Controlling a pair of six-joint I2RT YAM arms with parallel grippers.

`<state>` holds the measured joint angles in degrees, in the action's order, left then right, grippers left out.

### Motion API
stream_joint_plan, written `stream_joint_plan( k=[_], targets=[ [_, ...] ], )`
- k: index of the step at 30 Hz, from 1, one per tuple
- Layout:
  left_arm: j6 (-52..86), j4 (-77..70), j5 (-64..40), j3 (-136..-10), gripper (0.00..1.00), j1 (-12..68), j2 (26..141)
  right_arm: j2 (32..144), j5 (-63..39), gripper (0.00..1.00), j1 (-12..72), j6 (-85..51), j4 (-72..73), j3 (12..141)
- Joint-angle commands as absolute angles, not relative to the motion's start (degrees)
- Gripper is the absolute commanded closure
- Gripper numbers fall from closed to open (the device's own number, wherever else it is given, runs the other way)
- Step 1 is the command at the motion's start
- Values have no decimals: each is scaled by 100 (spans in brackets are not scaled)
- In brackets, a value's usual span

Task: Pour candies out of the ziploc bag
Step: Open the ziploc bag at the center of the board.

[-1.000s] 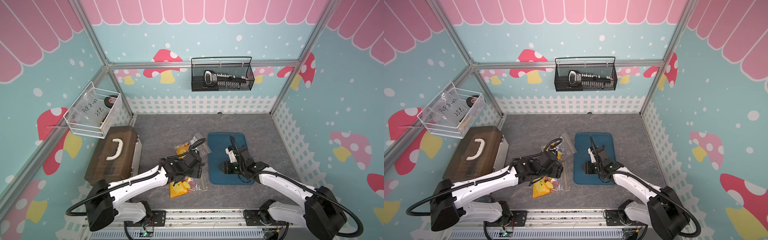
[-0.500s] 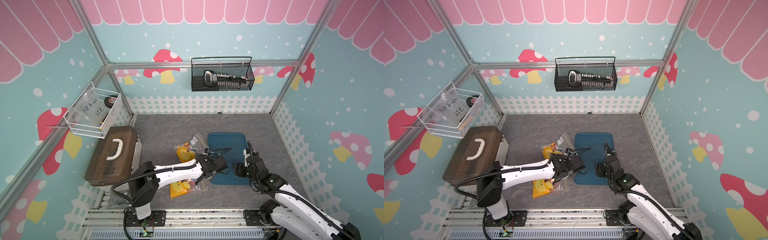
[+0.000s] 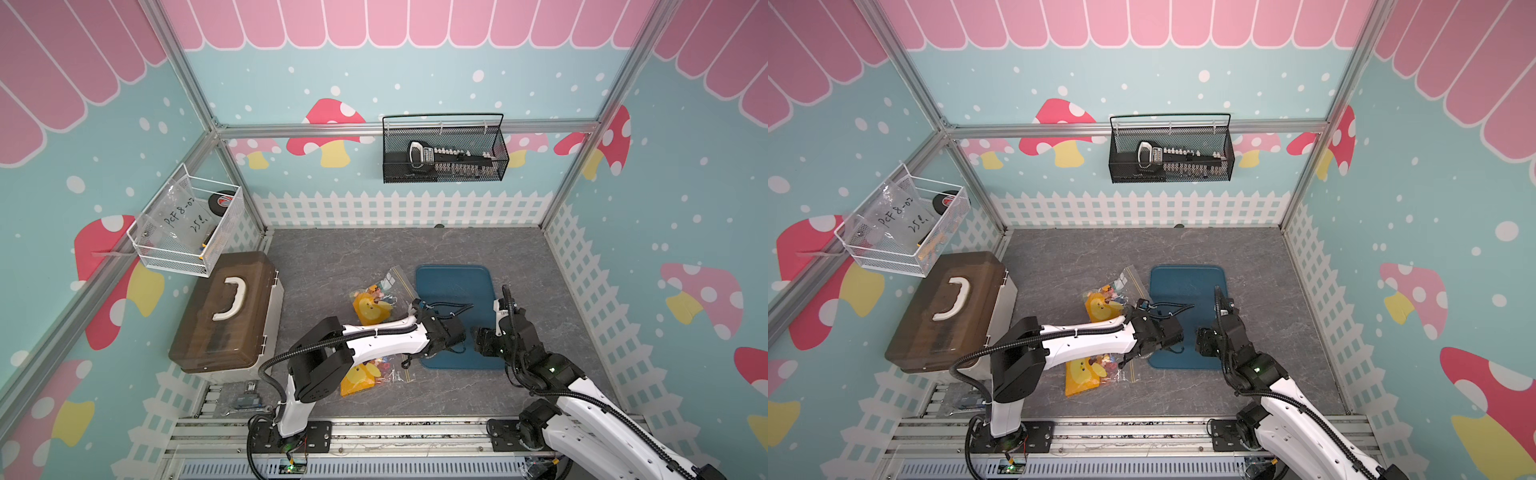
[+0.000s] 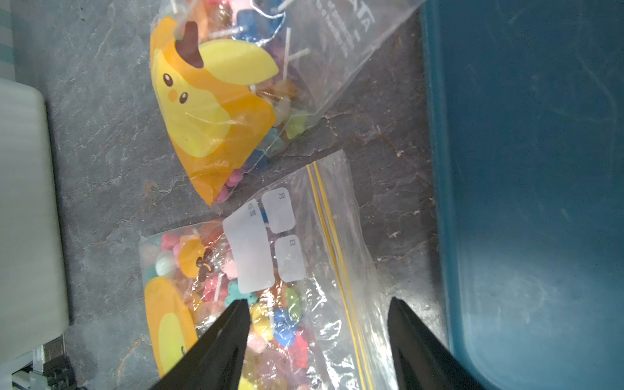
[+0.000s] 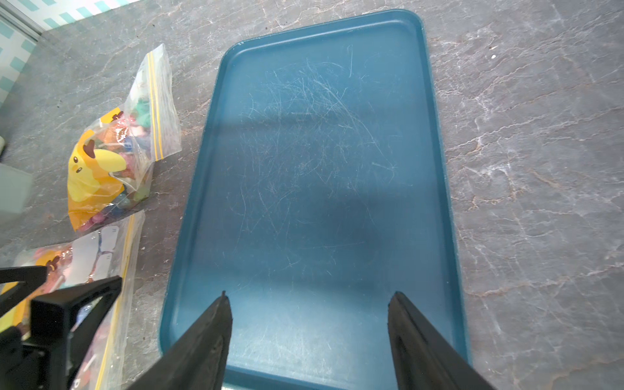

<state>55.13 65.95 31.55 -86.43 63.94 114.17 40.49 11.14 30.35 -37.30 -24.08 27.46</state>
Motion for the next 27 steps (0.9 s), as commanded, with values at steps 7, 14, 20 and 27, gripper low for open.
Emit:
stream_joint_plan(
  k=[7, 14, 20, 27],
  targets=[
    [5667, 6842, 3287, -8860, 36, 6427, 11686, 4102, 1239, 27, 2984, -3584, -2479, 2758],
    [5470, 6790, 3182, -9041, 33, 6425, 11873, 4021, 1213, 27, 2978, -3594, -2496, 2724],
    [5450, 6807, 3230, -9015, 35, 6430, 11936, 3931, 1243, 27, 2977, -3603, -2553, 2720],
    [5409, 6813, 3278, -8965, 36, 6425, 12014, 3849, 1239, 27, 2979, -3603, -2592, 2733]
  ],
)
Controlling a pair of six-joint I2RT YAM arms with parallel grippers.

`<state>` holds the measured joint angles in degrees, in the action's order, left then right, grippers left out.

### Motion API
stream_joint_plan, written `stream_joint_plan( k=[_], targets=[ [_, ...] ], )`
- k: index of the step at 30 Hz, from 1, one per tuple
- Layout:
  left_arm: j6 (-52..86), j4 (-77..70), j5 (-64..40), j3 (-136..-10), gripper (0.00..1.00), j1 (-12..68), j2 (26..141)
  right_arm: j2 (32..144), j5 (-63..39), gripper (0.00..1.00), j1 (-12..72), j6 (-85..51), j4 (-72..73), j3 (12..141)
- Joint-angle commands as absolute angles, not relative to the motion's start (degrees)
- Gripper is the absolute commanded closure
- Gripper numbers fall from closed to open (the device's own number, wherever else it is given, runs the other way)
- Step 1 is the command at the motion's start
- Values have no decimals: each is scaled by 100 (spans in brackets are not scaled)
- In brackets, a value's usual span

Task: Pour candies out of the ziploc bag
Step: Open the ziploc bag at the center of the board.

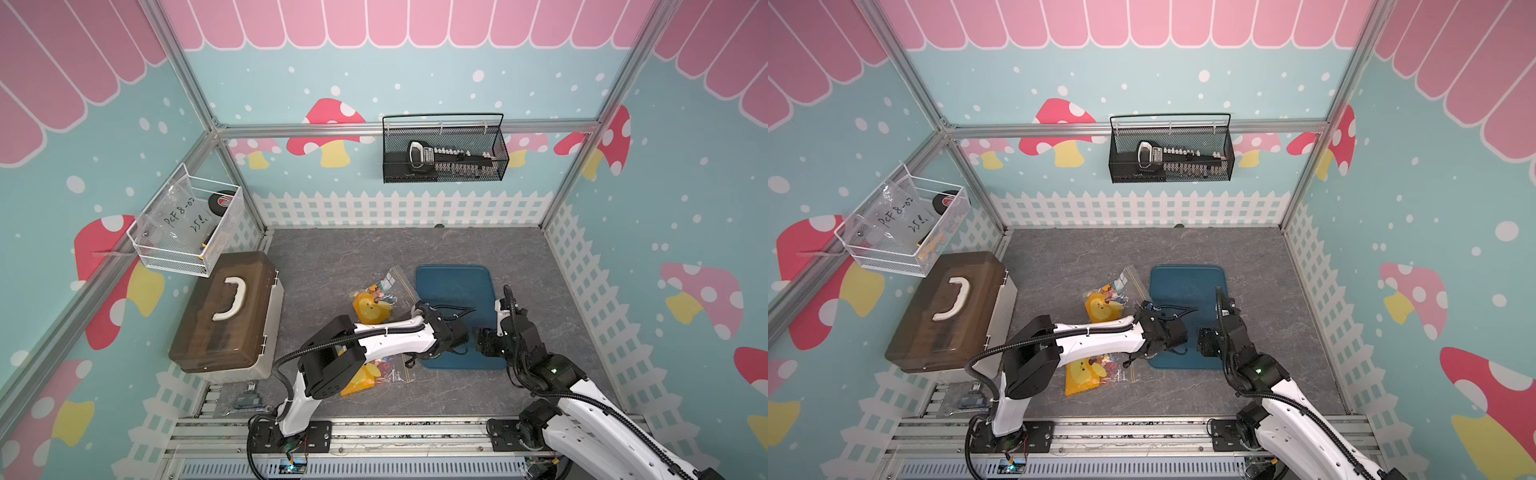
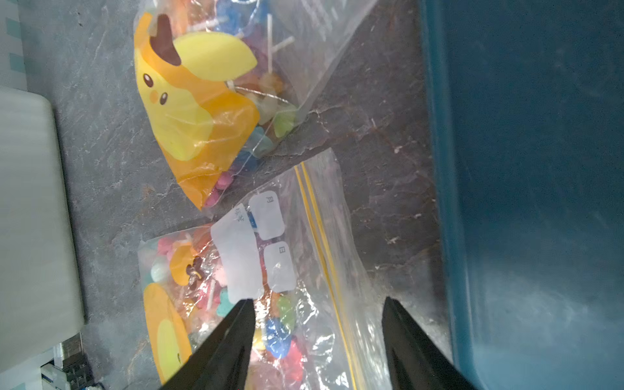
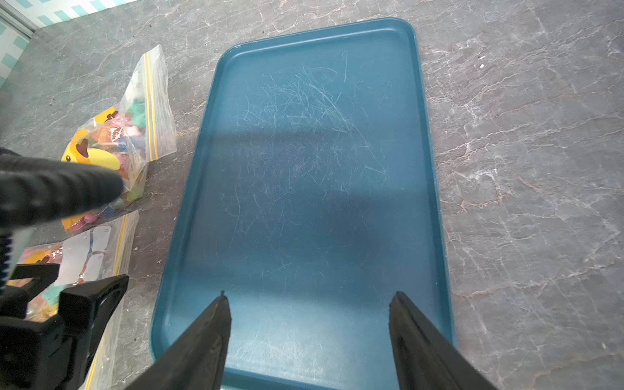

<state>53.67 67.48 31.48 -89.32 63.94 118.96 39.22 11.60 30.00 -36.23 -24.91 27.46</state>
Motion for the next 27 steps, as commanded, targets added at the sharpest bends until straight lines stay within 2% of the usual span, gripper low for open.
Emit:
stream_joint_plan(
  k=[1, 14, 18, 24, 27],
  targets=[
    [5405, 6812, 3278, -8968, 37, 6428, 12015, 3849, 1239, 27, 2975, -3604, -2593, 2733],
    [5465, 6840, 3321, -8817, 50, 6415, 11992, 3805, 1239, 27, 2975, -3598, -2628, 2737],
    [5506, 6855, 3322, -8761, 57, 6416, 11954, 3803, 1237, 27, 2978, -3594, -2628, 2742],
    [5581, 6884, 3338, -8721, 60, 6417, 11892, 3840, 1213, 27, 2978, -3586, -2619, 2742],
    [5598, 6885, 3331, -8689, 70, 6417, 11891, 3833, 1213, 27, 2974, -3585, -2609, 2736]
  ],
)
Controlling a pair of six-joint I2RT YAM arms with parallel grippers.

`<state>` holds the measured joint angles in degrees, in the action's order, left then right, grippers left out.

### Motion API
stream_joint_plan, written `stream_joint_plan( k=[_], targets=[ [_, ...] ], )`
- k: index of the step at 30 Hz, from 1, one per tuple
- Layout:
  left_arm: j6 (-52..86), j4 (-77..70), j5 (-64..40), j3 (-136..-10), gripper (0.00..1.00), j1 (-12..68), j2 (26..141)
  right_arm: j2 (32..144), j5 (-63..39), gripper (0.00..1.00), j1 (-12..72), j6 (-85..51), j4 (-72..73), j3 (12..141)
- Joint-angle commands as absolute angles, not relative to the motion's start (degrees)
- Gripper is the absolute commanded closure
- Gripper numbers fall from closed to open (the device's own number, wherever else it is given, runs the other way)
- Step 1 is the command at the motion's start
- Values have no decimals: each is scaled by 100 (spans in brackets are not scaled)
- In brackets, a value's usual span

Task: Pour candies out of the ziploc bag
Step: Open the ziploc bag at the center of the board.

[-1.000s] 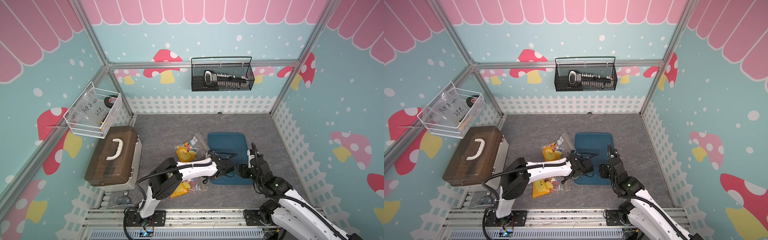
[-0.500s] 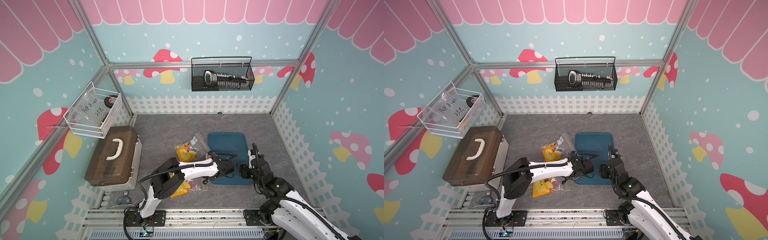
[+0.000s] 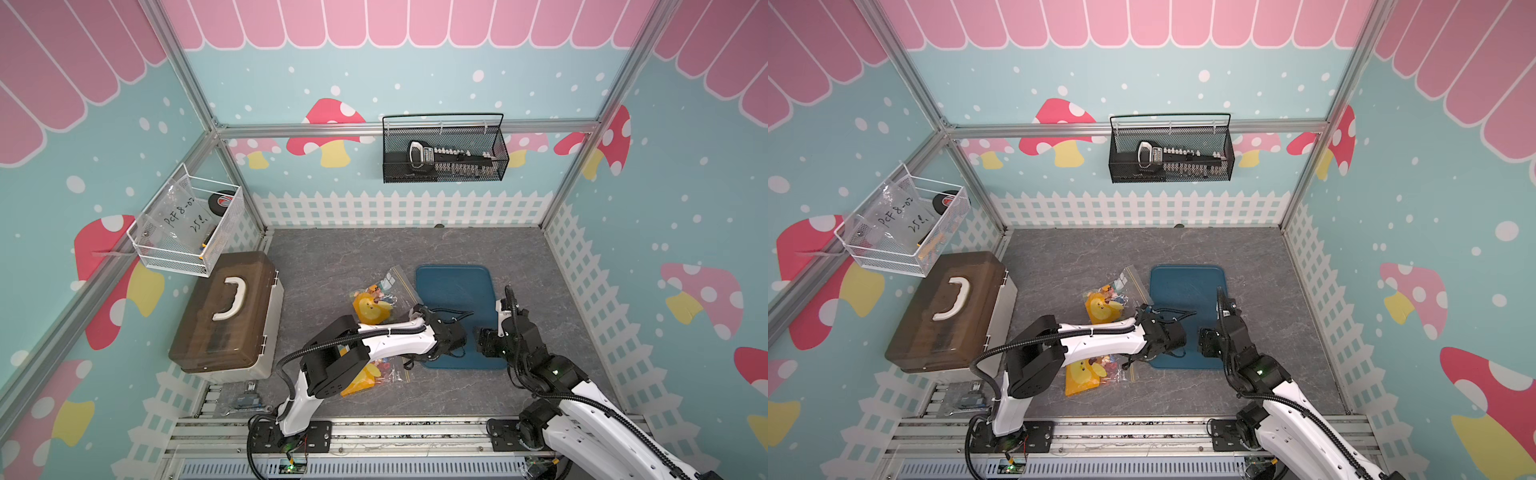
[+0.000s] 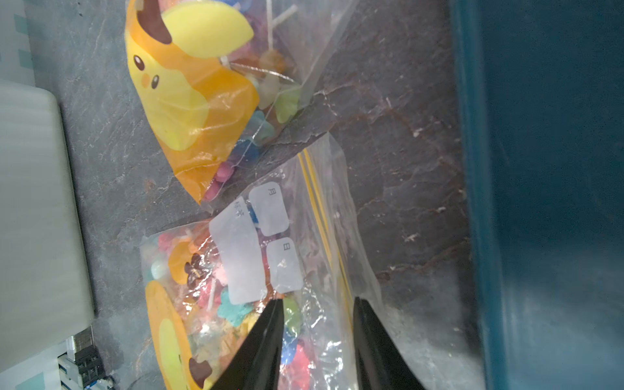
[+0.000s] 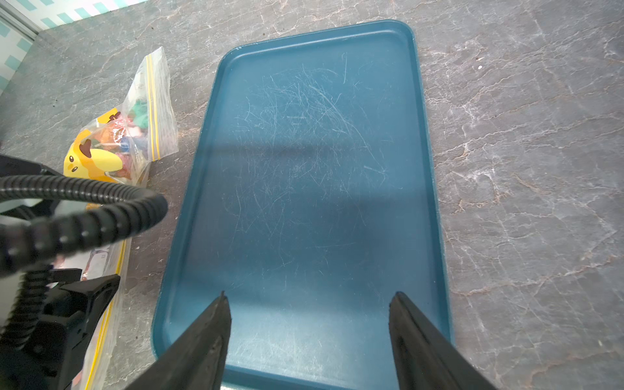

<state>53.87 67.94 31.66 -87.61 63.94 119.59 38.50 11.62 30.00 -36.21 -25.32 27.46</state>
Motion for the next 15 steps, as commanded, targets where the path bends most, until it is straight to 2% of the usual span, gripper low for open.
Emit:
stream_joint_plan(
  k=[1, 8, 15],
  targets=[
    [5590, 6890, 3323, -8691, 73, 6414, 11898, 3830, 1213, 27, 2970, -3573, -2604, 2742],
    [5572, 6891, 3286, -8726, 81, 6399, 11956, 3766, 1239, 27, 2973, -3568, -2654, 2739],
    [5607, 6891, 3313, -8687, 97, 6403, 11907, 3779, 1187, 27, 2972, -3568, -2663, 2739]
  ],
)
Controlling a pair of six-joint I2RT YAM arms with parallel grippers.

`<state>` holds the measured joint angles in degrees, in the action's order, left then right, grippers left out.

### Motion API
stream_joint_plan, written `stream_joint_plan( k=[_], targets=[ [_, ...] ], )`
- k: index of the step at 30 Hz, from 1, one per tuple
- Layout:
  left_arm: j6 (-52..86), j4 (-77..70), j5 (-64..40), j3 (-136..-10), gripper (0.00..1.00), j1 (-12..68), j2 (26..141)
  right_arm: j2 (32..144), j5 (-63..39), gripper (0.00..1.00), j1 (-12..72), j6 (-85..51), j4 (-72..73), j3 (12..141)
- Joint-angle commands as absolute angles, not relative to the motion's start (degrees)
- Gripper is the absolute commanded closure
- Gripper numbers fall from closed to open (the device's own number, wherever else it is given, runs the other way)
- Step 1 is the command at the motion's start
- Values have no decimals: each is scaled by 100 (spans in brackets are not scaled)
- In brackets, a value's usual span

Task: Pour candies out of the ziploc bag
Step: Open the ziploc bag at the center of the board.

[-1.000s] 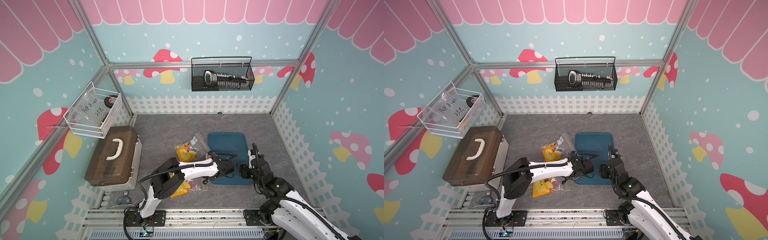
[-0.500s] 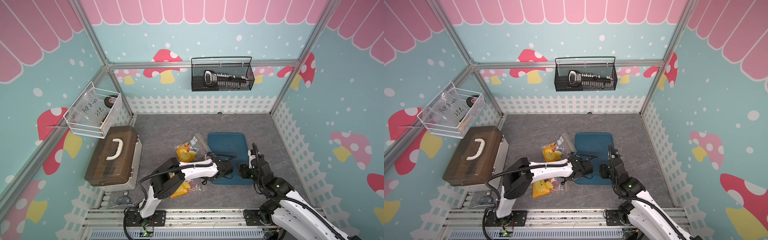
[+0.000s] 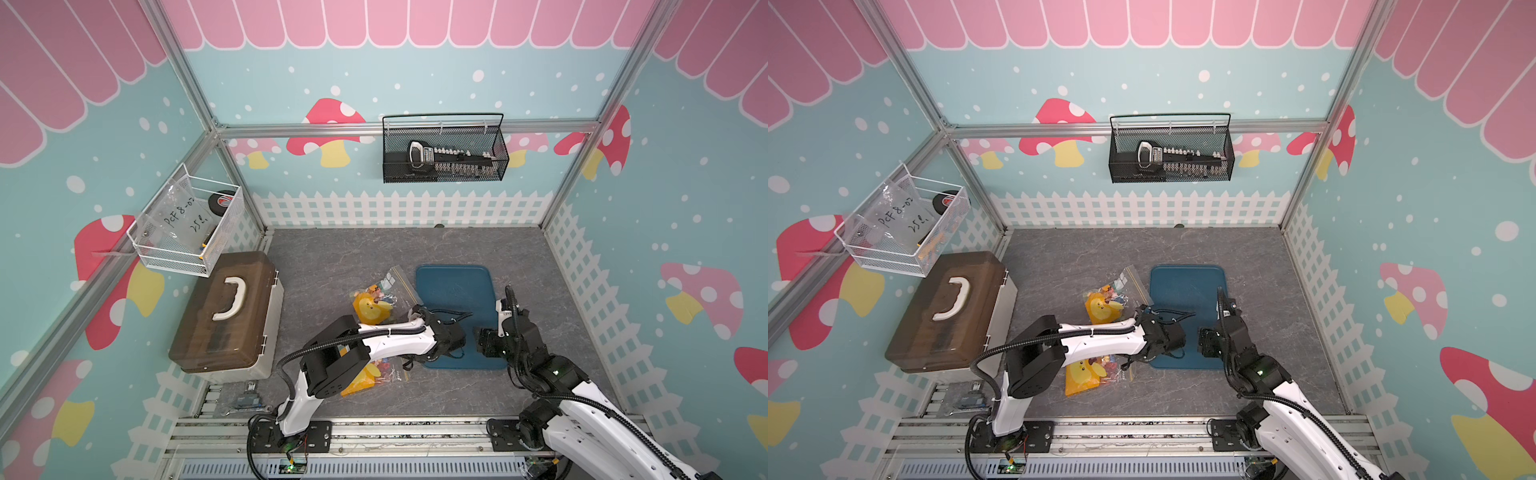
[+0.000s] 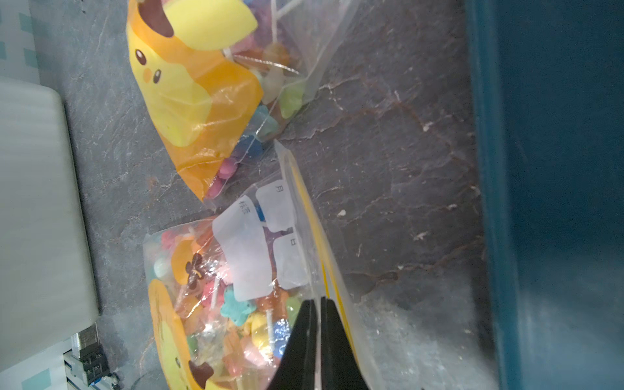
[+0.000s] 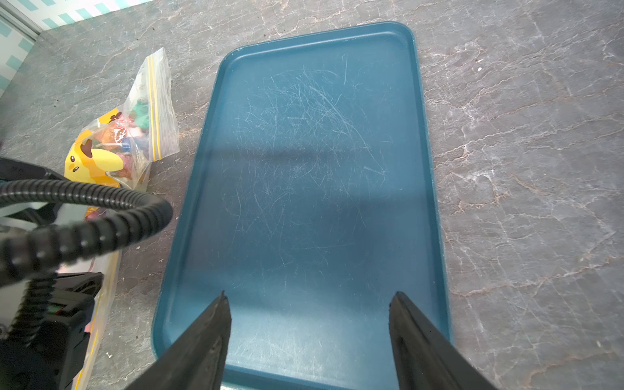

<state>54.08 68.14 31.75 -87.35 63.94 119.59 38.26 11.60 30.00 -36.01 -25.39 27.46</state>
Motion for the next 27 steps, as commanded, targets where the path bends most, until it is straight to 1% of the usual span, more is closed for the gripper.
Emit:
stream_joint_plan(
  k=[1, 2, 11, 20, 23, 27],
  targets=[
    [5623, 6892, 3322, -8680, 99, 6404, 11900, 3777, 1178, 27, 2978, -3568, -2661, 2742],
    [5633, 6891, 3322, -8670, 100, 6401, 11883, 3779, 1162, 27, 2978, -3567, -2672, 2750],
    [5712, 6772, 3412, -8487, 100, 6390, 11643, 3627, 1076, 27, 2972, -3706, -2833, 2806],
    [5106, 5429, 2985, -7800, 100, 6330, 10993, 3083, 650, 26, 2969, -4037, -3329, 3140],
    [4946, 4979, 2722, -7525, 100, 6253, 10799, 3057, 273, 26, 2970, -4038, -3306, 3149],
    [4878, 4574, 2518, -7167, 100, 6162, 10552, 3228, -779, 26, 2970, -3771, -2869, 2966]
  ],
)
